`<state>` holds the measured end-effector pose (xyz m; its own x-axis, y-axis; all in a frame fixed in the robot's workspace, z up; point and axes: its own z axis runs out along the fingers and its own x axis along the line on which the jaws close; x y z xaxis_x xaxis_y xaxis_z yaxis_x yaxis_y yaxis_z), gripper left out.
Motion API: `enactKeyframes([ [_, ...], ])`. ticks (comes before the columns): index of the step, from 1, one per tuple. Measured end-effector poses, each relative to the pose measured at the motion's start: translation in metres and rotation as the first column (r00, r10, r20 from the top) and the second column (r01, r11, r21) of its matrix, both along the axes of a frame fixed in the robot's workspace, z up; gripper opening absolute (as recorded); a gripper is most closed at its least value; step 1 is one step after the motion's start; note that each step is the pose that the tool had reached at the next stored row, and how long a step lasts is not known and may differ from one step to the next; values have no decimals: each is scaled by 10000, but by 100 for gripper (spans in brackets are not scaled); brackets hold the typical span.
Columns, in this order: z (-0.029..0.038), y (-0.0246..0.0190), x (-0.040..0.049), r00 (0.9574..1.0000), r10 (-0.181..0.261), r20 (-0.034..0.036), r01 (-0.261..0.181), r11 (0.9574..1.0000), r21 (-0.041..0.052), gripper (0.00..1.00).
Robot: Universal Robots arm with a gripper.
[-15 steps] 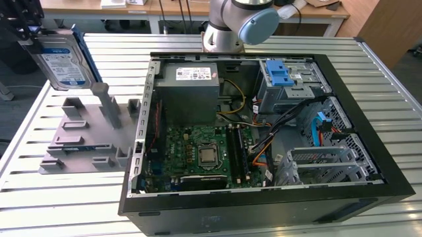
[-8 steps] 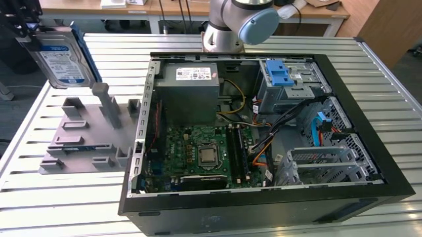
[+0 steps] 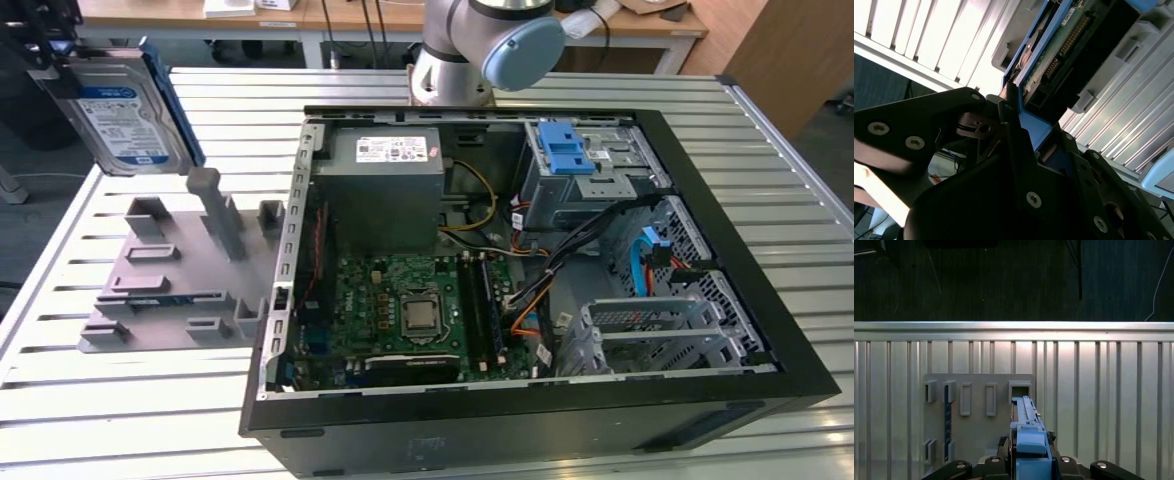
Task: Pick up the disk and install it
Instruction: 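Pick up the disk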
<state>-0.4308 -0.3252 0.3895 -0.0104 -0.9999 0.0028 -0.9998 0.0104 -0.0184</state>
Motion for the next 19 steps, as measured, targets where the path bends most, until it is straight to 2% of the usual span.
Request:
enactKeyframes([
  [19, 161, 2, 0, 10000, 0, 4, 0, 10000, 1, 36],
])
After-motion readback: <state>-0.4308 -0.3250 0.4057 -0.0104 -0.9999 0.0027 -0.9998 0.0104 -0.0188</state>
